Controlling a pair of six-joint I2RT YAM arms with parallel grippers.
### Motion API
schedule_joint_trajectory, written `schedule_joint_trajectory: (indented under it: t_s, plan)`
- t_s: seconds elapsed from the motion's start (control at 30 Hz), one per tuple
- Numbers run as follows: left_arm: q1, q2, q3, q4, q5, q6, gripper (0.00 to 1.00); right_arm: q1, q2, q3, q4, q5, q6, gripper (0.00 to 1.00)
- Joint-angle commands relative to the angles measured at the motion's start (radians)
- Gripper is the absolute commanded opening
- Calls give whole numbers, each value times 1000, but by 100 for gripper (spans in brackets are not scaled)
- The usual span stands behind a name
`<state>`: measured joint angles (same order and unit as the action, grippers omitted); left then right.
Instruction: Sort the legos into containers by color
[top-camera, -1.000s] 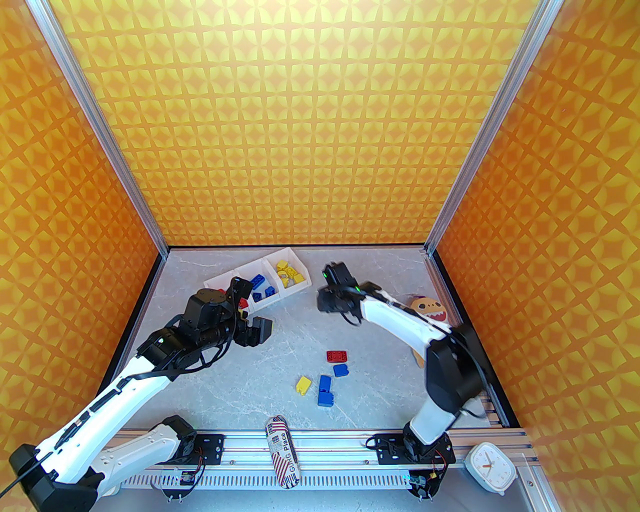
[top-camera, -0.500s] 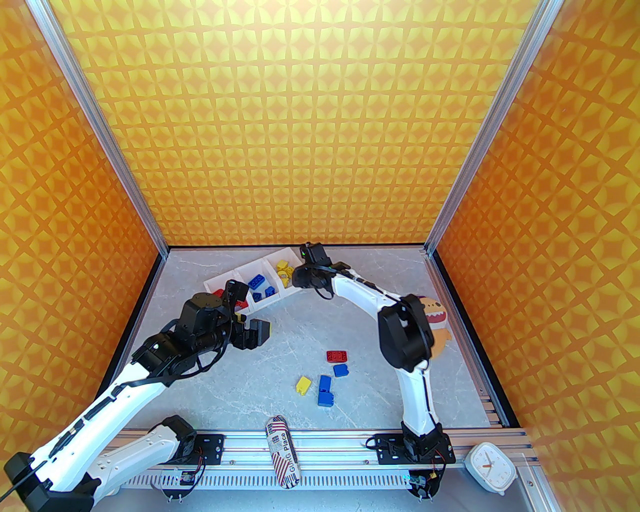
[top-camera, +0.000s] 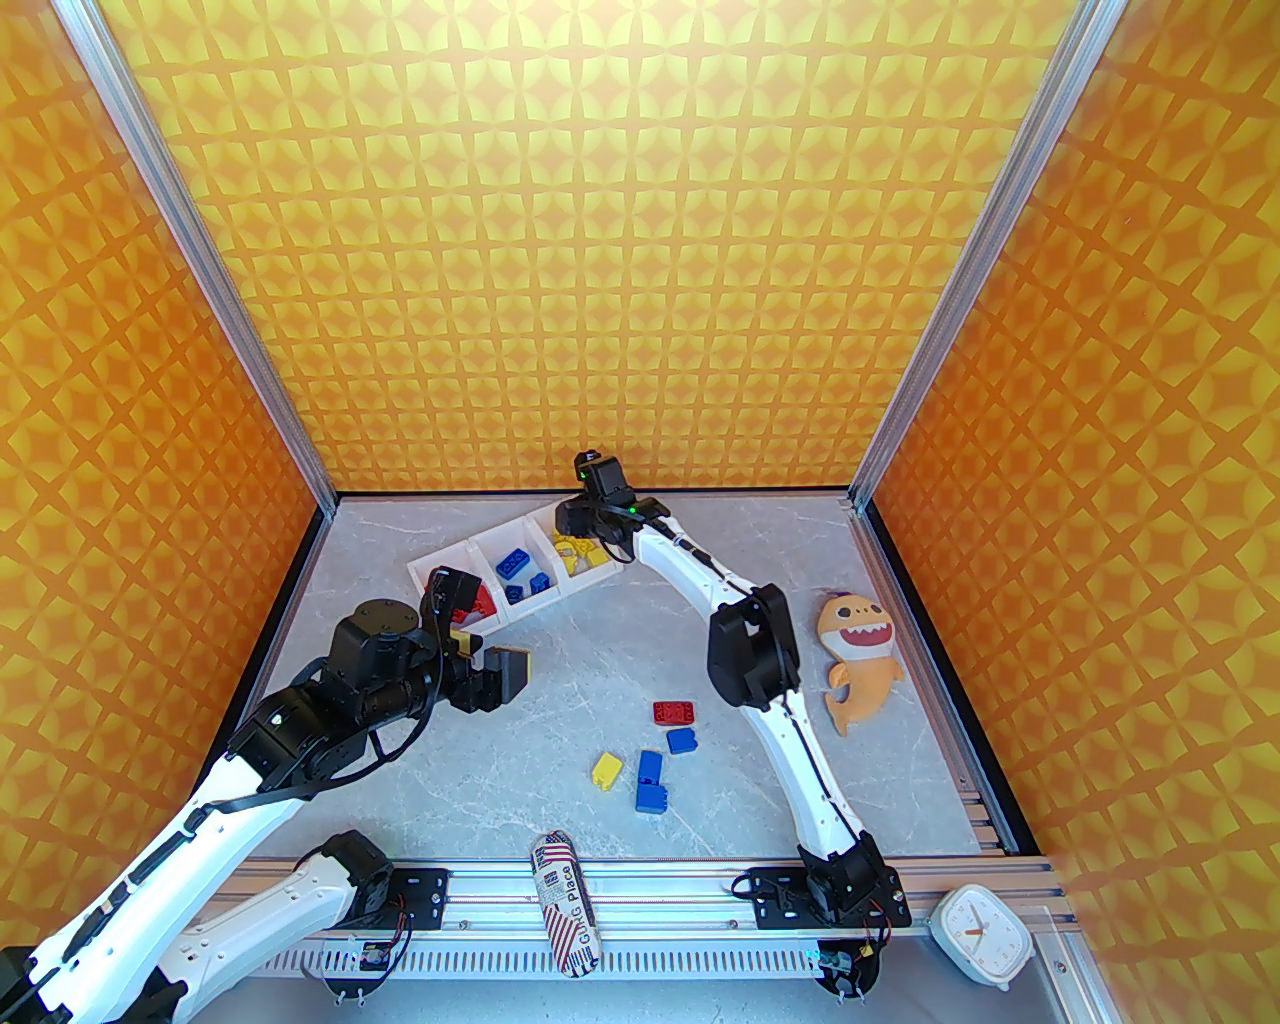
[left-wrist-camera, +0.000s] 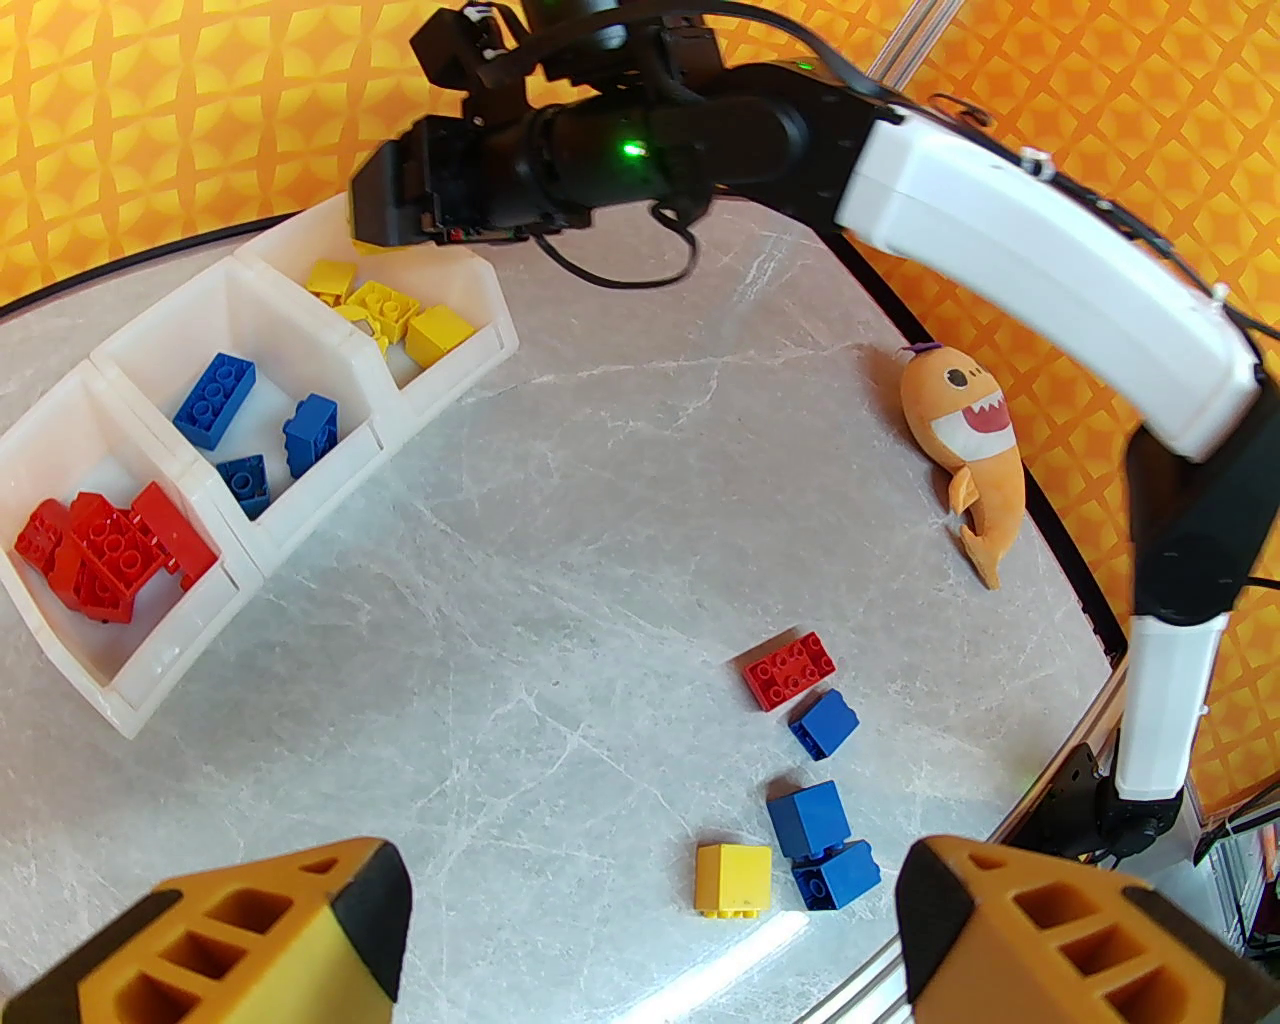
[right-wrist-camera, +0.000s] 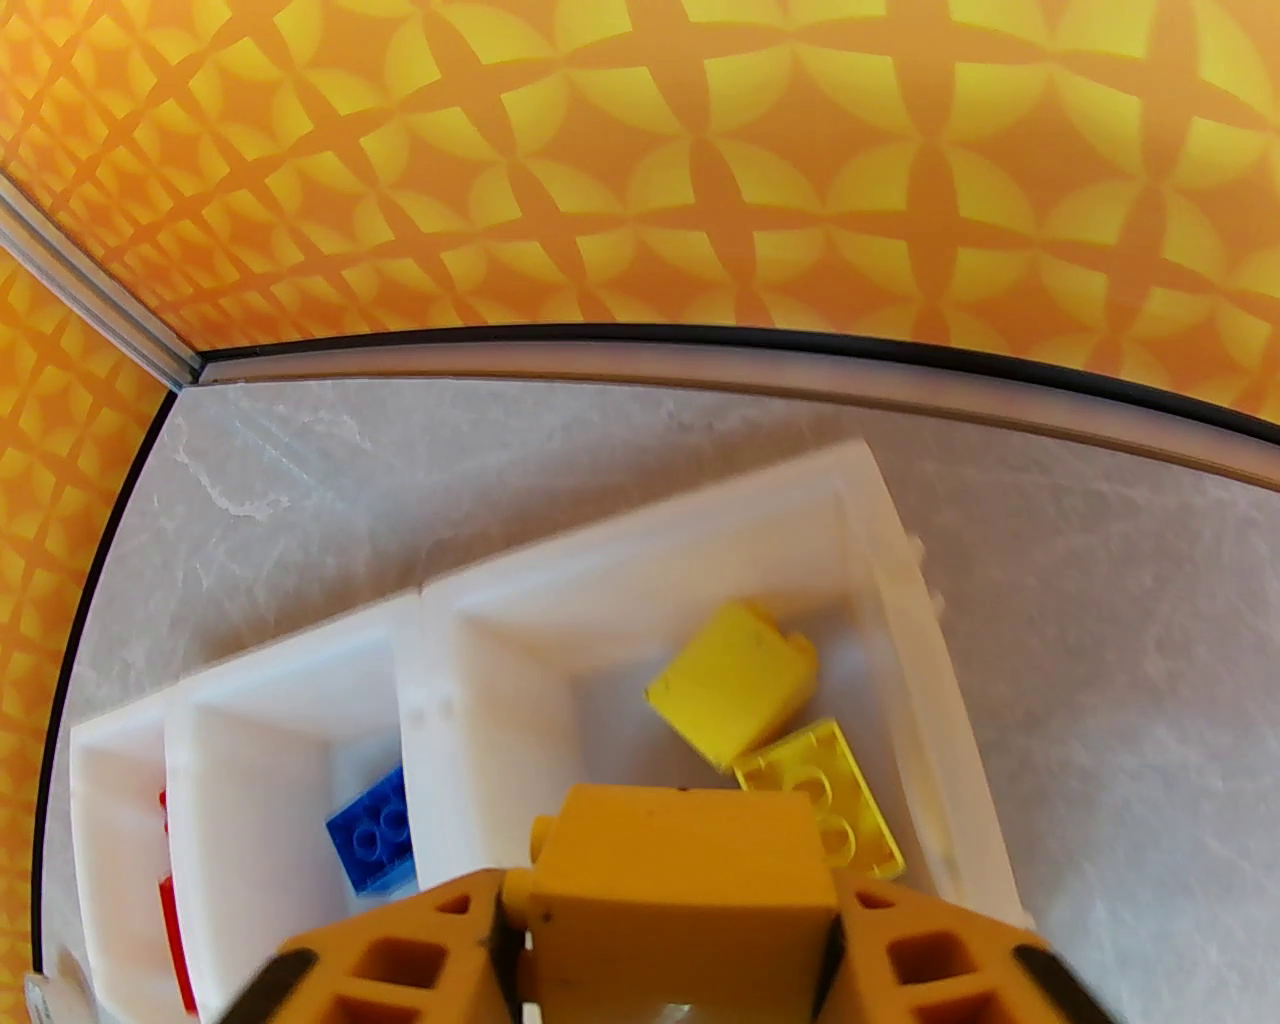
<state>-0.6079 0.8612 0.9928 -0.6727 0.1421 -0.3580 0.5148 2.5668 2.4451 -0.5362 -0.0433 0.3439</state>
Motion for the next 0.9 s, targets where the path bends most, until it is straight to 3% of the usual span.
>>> schedule_joint_trajectory:
  t_s: [0.0,0.3,0.87]
  plan:
    - [-4,-4,-3,-31,17,-10,85,-3,36,86,-56,-43,6,55]
    - [-6,-5,-16,-19,17,-6,86,-4,-191,-193,19,-11,-59,61]
    - [-30,38,-85,56,55,-33,86,14,-862,-1096,172,19,-154,62]
